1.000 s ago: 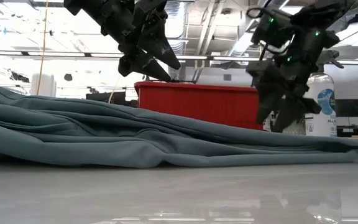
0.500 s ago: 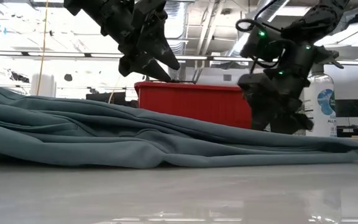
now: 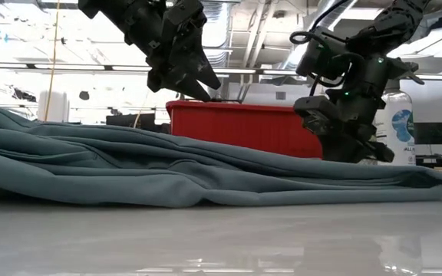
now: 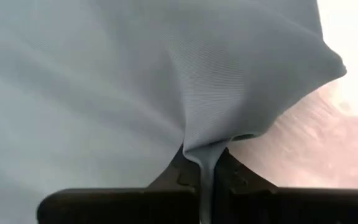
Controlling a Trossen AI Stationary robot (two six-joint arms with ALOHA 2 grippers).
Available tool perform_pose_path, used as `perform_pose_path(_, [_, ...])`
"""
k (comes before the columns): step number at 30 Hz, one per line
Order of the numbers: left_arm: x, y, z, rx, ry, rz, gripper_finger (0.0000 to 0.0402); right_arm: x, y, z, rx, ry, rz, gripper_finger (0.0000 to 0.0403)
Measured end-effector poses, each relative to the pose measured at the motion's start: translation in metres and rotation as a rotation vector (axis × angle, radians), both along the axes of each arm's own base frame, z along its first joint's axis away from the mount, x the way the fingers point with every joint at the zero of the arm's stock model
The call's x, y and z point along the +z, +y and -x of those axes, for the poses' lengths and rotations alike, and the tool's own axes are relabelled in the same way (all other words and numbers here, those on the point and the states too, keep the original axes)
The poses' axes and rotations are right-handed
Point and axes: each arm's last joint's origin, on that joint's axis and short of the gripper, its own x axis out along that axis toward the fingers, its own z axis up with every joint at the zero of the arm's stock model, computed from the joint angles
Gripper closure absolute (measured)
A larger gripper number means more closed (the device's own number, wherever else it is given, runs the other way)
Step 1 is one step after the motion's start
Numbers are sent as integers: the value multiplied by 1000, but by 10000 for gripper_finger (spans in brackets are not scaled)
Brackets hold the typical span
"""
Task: Fold Laundry from Bin
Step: Fold the blue pants
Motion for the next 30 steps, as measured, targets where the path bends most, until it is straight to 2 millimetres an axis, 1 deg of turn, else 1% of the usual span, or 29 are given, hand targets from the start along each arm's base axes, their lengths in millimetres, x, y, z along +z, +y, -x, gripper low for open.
perform_pose_path(3, [-7,0,-5,19,1,9,182,1,0,3,-8,28,-4,376])
perform_pose_path(7, [-29,-3,-18,5,24,47,182,5,2,13,-21,91,25,376])
perform_pose_path(9, [-34,-4,-22,-12,20,63,182,9,1,20,-35,135,50,376])
perform_pose_path(12, [-28,-2,-23,-26,-27,60,182,15,-3,34,-38,224,72,376])
perform_pose_path(17, [-14,10,-23,-12,-104,53,182,27,-11,60,-73,365,124,376])
perform_pose_path(21, [-10,17,-26,-34,-152,84,182,40,-15,81,-98,466,133,376])
perform_pose_path(24, [-9,19,-26,-42,-162,94,182,51,-16,91,-109,447,132,376])
perform_pose_path(30, [-9,18,-27,-81,-159,120,182,81,-14,99,-156,278,91,376])
